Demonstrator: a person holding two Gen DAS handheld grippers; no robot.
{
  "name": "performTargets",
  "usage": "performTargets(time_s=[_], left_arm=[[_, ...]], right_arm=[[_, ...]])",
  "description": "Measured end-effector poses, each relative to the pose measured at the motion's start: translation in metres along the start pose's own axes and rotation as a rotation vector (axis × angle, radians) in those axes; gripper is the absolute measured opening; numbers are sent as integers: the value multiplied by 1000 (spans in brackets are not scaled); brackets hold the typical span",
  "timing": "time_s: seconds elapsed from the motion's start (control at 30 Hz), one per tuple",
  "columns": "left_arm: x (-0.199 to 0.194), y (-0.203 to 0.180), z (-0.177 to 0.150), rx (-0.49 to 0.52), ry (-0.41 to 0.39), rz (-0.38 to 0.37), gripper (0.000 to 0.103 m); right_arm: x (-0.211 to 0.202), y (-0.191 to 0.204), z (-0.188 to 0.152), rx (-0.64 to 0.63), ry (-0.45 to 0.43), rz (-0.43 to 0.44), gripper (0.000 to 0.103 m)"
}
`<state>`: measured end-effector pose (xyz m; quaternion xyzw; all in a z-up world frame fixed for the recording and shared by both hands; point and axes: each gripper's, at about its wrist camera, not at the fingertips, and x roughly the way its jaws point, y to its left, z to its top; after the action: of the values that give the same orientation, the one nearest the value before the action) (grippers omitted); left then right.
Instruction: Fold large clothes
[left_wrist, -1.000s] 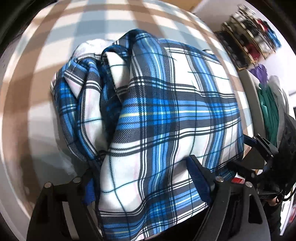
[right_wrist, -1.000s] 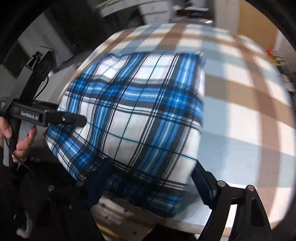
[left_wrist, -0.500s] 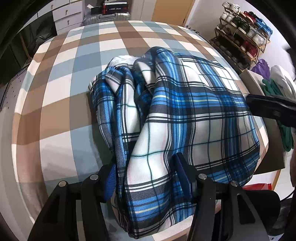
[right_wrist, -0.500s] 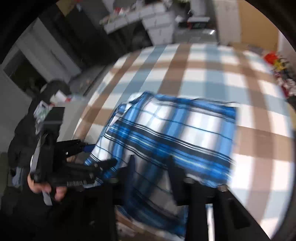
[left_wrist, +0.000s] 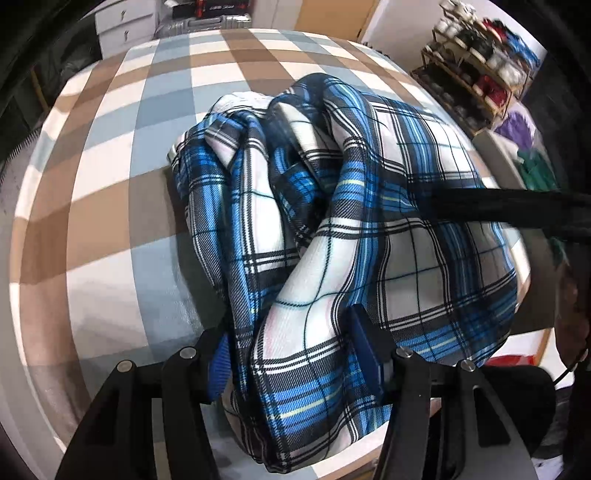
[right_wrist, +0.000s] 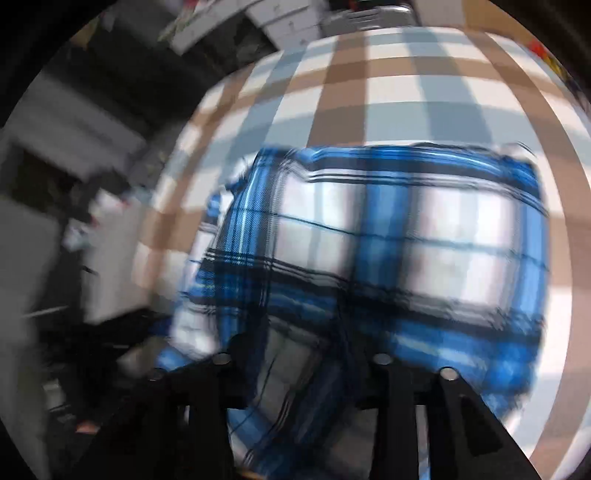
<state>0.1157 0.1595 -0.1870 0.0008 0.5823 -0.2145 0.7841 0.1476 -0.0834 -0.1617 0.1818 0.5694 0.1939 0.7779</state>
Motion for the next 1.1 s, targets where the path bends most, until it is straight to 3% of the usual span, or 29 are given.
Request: performTargets(time_s=[0.03,0.07,0.17,0.27,0.33,0.43,0.5,0.53,0.6,0.7,0.77,0.83,0.87,1.0,1.1], left_arm=[[1,1,0,-6,4,-7,53],[1,2,1,-9,9,-16,53],[3,6,7,-37,36,-73,56],[4,19,12,-120,62,-199,71],[5,30,15,-197,70,-273,72],[7,37,18,-233,68,-315,72],[8,36,22,-212,63,-298,71],[8,34,24,-203,60,-285,70],[13,28,34,-165,71,-251,31],[15,18,37,-118,76,-248,22],[11,17,38,-114,64,-256,20],[10,15,37,-99,58,-236,19],[10,16,36,-87,55,-228,19],[15,26,34,-124,59,-266,20],[16,22,36,-113,59,-257,20]], right_arm=[[-16,-11,-3,15,-47,-4,82],[-27,-16,-5,22,-77,-30,90],[-52,-45,-21,50,-139,-66,92],[-51,-82,-38,150,-102,-37,92],[-43,-98,-41,184,-73,5,92],[-32,-108,-42,197,-75,74,91],[-30,-106,-36,165,-78,116,90],[-27,-103,-33,155,-68,128,91],[-18,-101,-25,134,-55,113,89],[-17,-92,-23,139,-57,55,77],[-18,-86,-26,97,-60,15,63],[-26,-83,-32,72,-63,65,50],[-29,-83,-34,76,-57,101,49],[-29,-111,-43,155,-36,263,54],[-21,-133,-44,281,-11,413,73]])
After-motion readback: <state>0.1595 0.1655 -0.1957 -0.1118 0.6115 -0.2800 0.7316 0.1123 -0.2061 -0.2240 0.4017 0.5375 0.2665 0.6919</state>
